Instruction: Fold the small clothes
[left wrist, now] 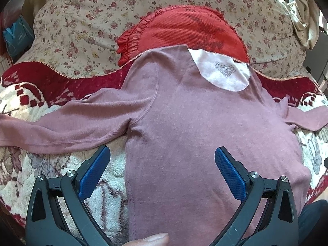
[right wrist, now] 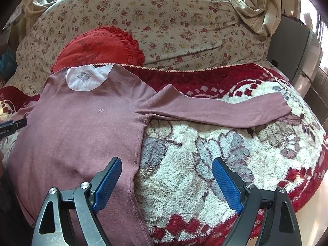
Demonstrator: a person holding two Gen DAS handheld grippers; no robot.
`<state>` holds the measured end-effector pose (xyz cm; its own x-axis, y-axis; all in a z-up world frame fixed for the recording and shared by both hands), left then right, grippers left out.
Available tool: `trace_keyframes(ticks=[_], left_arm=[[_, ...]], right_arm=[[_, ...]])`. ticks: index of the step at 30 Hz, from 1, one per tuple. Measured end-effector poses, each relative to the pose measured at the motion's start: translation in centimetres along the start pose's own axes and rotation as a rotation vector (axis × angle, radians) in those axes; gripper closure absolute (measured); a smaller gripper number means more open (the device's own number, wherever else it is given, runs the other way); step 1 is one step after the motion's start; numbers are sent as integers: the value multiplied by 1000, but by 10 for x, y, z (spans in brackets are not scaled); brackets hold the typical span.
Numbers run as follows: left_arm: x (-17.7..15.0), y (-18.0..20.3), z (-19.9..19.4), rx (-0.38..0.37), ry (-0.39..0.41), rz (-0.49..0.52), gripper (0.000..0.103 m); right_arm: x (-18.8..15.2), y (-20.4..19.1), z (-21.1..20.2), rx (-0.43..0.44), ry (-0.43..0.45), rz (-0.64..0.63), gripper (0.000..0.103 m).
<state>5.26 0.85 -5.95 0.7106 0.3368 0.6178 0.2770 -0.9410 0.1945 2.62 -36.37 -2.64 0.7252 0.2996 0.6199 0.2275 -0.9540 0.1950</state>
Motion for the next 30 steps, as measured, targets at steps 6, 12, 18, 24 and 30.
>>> trace_keyframes(ticks=[6,12,18,24,30], left_arm=[[9,19,-22,-132,95,45,1],[12,14,-39,-148,40,93,1],[24,-35,-63,-86,53,51,1],[20,-74,-63,-88,27,-74,1],[25,-92,-75,-80,116,-194,1]], right_arm=[[-1,0,0,-8,-5,-4,15],[8,-4,2,25,-9,12,17],[38,-19,-1,52,85,44,17],[54,-39,17,72,102,18,17],[49,-48,34,71,118,4,17]])
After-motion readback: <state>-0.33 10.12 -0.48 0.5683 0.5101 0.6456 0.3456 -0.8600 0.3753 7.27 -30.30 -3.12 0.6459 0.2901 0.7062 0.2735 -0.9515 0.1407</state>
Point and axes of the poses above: each gripper's, at about its wrist camera, not at the fingertips, and z roughly the way its jaws point, y to its right, x to its top, the point moved 8 cm from there along z, roughly the way its jaws point, and after that the axes turned 11 degrees about -z, right-handed, at the moved point
